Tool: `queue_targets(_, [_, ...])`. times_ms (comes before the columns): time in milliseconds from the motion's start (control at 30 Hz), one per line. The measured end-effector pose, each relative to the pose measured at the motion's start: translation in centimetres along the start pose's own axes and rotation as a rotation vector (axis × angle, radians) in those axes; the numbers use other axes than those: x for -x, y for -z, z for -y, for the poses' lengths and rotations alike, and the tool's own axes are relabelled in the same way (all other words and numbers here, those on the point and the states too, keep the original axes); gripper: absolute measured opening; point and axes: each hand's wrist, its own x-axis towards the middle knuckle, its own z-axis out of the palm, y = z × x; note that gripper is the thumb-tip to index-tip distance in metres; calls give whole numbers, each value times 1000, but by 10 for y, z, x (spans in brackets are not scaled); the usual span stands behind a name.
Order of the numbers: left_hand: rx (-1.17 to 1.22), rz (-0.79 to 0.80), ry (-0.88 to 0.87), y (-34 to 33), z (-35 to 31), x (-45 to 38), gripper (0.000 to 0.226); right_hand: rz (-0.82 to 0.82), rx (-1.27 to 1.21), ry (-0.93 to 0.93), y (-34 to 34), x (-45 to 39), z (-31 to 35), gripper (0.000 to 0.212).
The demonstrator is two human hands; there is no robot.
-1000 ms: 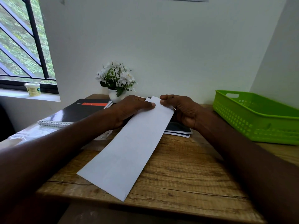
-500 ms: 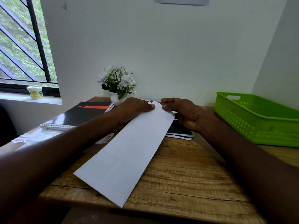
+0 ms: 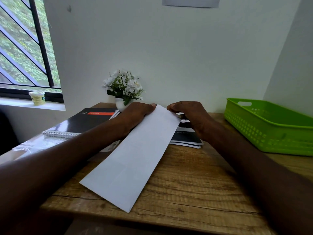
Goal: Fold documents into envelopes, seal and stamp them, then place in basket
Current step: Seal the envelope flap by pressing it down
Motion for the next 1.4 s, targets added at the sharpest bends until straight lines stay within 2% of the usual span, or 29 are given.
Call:
queue_targets(167, [-102,-22,-84,3,0,-3,43,8,93,48,0,2,0,19])
queue_targets(533, [-30,-35,-73,3,1,-5,43,-62,147,239,-2,4,1,12])
queue_targets(800, [10,-23,-67,3,-1,-3,41,-62,192,205,-3,2,-2,14])
queue_targets(1033, [-59,-33,-96,2,0,-5,41,-66,200,184,-2,1,-3,16])
queue_targets(1400, [-74,19,-136,3,3,-6,46,-21,189,84,-5,6,2,35])
